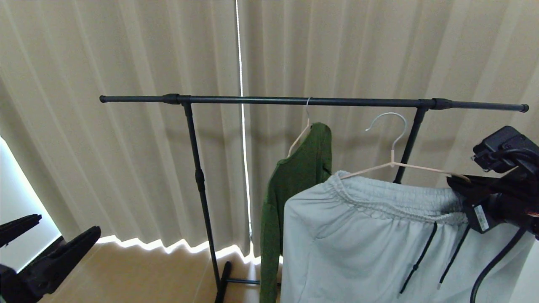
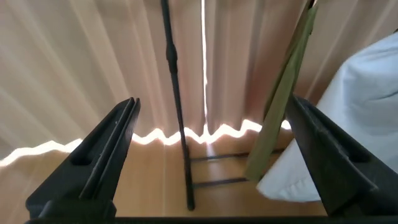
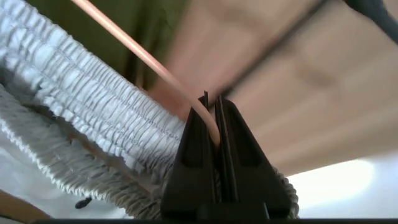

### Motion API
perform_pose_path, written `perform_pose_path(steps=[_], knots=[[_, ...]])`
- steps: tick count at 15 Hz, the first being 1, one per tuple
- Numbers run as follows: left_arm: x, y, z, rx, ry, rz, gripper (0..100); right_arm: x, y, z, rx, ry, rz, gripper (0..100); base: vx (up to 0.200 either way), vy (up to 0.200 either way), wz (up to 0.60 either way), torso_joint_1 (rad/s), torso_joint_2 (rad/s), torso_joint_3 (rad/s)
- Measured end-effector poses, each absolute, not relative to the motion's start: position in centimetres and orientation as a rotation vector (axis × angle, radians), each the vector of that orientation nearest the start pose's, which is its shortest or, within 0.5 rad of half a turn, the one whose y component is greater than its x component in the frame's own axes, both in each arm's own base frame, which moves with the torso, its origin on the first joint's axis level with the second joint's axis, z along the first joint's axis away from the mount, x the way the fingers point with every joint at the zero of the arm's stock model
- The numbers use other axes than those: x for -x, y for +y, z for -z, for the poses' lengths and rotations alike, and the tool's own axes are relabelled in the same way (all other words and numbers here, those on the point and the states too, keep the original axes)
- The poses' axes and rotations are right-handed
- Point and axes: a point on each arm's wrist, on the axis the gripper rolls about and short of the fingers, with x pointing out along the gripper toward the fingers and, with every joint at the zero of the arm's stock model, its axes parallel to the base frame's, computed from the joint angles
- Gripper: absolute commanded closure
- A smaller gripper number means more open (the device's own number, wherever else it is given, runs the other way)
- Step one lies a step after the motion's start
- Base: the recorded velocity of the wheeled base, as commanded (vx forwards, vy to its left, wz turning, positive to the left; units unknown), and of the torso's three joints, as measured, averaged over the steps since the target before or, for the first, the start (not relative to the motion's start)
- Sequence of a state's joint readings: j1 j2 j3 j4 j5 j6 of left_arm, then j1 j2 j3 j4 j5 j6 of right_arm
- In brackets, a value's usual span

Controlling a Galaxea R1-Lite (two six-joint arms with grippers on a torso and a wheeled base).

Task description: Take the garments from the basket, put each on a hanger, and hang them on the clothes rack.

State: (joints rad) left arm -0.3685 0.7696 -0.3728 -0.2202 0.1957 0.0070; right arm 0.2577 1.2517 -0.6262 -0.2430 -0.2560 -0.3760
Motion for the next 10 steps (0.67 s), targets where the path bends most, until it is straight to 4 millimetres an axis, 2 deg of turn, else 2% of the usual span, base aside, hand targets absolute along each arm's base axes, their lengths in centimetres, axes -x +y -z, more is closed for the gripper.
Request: perform_pose_path(steps=[2,4,6,8,10], knots=[[-5.6,-1.7,-18.1,-0.045,0.139,0.171,0,-17.0,2.5,-20.1,0.469,0.459,-0.005,100,0.0,0.0,0.0,0.0,0.0,0.0],[-5.0,-1.4,-17.7,-0.032,0.12,0.167,0,-16.3,1.2,-20.2,0.455,0.485,0.062,100,0.0,0.0,0.0,0.0,0.0,0.0],[-5.3,-1.5,-17.8,0.014,0.125,0.156,0,-16.0,0.1,-20.3,0.442,0.493,0.148,100,0.0,0.0,0.0,0.0,0.0,0.0],[-6.3,-1.6,-18.2,0.077,0.104,0.116,0,-15.8,-0.7,-20.5,0.434,0.494,0.218,100,0.0,0.0,0.0,0.0,0.0,0.0],[-7.3,-1.5,-17.8,0.084,0.131,0.055,0,-15.6,-1.2,-20.5,0.421,0.495,0.257,100,0.0,0.0,0.0,0.0,0.0,0.0]])
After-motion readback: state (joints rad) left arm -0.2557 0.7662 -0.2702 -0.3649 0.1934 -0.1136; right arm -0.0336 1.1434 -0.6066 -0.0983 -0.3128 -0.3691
